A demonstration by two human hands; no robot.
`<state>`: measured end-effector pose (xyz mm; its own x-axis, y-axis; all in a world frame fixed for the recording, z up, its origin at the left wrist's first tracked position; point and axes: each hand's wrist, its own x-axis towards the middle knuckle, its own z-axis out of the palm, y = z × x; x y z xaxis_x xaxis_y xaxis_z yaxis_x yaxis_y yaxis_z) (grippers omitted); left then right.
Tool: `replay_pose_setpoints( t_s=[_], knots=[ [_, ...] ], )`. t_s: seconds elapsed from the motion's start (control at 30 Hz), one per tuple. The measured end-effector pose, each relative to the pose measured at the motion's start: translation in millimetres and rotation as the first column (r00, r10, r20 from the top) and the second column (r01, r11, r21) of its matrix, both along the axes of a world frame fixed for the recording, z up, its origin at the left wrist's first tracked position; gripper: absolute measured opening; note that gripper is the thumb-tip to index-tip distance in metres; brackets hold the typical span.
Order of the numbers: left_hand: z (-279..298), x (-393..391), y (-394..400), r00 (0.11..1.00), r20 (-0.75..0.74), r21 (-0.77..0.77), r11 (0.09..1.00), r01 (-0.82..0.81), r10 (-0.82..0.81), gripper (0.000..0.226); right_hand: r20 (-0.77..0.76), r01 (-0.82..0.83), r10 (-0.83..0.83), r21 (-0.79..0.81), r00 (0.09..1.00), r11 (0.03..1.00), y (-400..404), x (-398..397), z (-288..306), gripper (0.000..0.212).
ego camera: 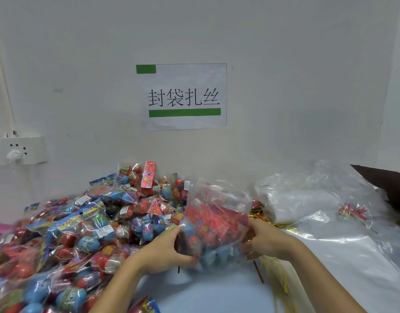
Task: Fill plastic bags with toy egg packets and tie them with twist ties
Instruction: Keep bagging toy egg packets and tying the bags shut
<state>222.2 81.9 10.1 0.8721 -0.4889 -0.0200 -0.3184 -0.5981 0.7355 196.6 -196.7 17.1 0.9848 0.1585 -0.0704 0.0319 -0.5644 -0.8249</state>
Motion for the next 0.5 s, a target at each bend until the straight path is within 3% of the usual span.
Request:
replay_pose_setpoints(
  t_s=[0.13,0.23,0.33,0.5],
  knots=[
    [-1.7,4.0,0.6,0.997,0.006,0.038,0.997,-0.072,0.072,0.045,0.041,0.032,-0.032,0.016,0.999,0.999,1.4,-0.3,-1.1,0.008],
    [-1.3,4.7,2.4,0.995,-0.002,0.021,0.995,-0.102,0.102,0.037,0.136,0.091,-0.102,0.084,0.985,0.992,5.8,2.0,1.5,0.022],
    [-0.8,6.1,2.6,0.993,-0.054,-0.097,0.99,-0.105,0.1,0.048,0.217,0.216,-0.26,0.206,0.941,0.954,4.7,6.5,2.1,0.026],
    [0.2,4.2,3.8,0.993,-0.115,-0.159,0.986,-0.047,0.029,0.083,0.187,0.187,-0.196,0.064,0.963,0.98,3.4,6.8,-3.2,0.022]
  ],
)
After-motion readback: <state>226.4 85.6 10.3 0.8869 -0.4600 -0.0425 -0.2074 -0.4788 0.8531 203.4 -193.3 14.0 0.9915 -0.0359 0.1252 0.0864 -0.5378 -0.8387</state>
